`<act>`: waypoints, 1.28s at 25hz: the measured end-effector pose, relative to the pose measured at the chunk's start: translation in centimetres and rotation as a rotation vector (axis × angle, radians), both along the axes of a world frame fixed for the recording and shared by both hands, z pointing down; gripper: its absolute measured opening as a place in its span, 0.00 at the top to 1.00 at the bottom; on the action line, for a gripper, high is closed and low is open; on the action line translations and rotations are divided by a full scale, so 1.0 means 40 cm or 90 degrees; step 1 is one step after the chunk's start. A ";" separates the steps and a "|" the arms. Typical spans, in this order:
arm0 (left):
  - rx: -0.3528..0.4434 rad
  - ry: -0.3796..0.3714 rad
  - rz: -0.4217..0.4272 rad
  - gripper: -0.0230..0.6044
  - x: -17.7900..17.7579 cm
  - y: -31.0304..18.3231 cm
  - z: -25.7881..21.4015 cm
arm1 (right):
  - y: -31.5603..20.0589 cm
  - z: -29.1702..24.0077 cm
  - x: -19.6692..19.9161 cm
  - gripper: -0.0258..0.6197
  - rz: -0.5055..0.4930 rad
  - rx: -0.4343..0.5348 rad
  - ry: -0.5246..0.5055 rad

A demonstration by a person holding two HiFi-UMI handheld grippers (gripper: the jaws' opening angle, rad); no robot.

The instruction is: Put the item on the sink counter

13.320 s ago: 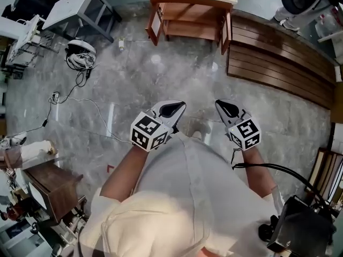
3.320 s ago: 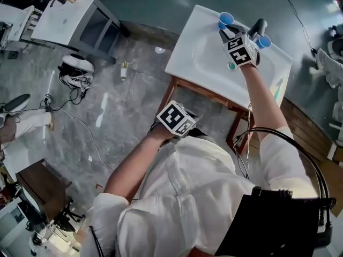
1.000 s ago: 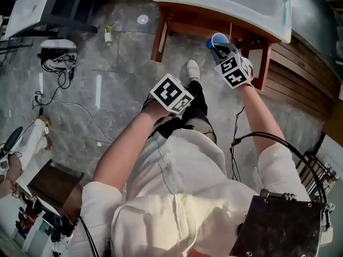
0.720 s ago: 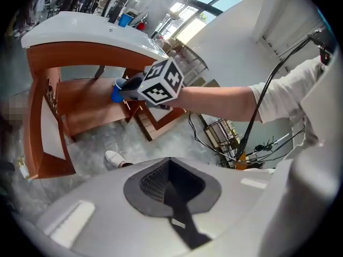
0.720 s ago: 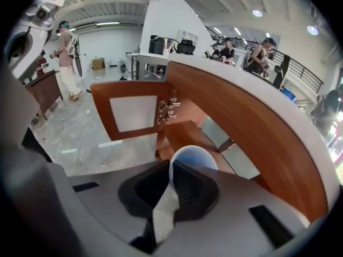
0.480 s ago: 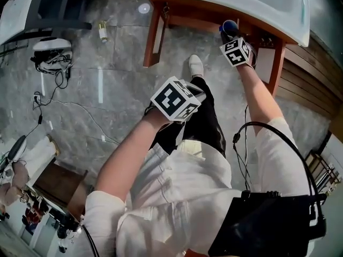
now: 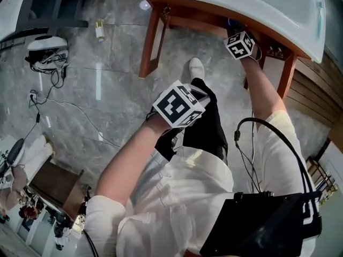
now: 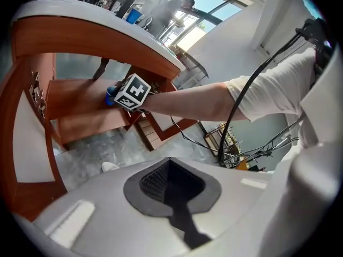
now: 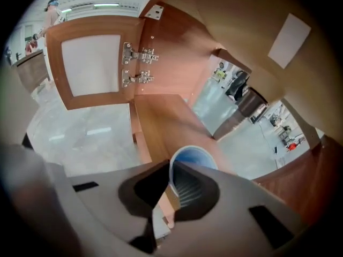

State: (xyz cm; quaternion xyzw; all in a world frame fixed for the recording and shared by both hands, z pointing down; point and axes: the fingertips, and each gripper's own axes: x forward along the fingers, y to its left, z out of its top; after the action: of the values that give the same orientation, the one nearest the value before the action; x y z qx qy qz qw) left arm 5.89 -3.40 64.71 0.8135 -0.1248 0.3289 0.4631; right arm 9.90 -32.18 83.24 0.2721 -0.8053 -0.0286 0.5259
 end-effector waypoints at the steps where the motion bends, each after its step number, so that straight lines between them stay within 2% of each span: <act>1: -0.001 0.001 0.000 0.96 -0.002 0.002 0.000 | -0.003 0.001 -0.001 0.93 -0.005 0.001 0.006; 5: -0.002 0.000 -0.006 0.96 -0.007 -0.010 0.032 | -0.023 0.037 -0.008 0.92 -0.014 0.001 0.023; 14: -0.012 0.002 -0.008 0.96 -0.006 -0.007 0.054 | -0.024 0.071 -0.010 0.92 -0.004 -0.011 0.013; 19: -0.010 0.001 -0.004 0.96 0.000 0.008 0.035 | -0.012 0.031 -0.006 0.79 0.000 -0.005 0.011; 27: -0.002 0.003 0.014 0.96 0.020 0.014 0.008 | 0.030 -0.017 -0.011 0.75 -0.004 0.007 0.001; 32: 0.014 0.011 0.024 0.96 0.023 0.063 -0.072 | 0.134 -0.122 0.008 0.74 0.028 0.010 -0.028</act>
State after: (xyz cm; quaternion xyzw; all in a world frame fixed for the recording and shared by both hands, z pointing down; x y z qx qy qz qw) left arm 6.81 -0.86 61.84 0.8237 -0.1093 0.3291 0.4486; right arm 10.23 -26.81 78.37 0.2946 -0.8100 -0.0174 0.5067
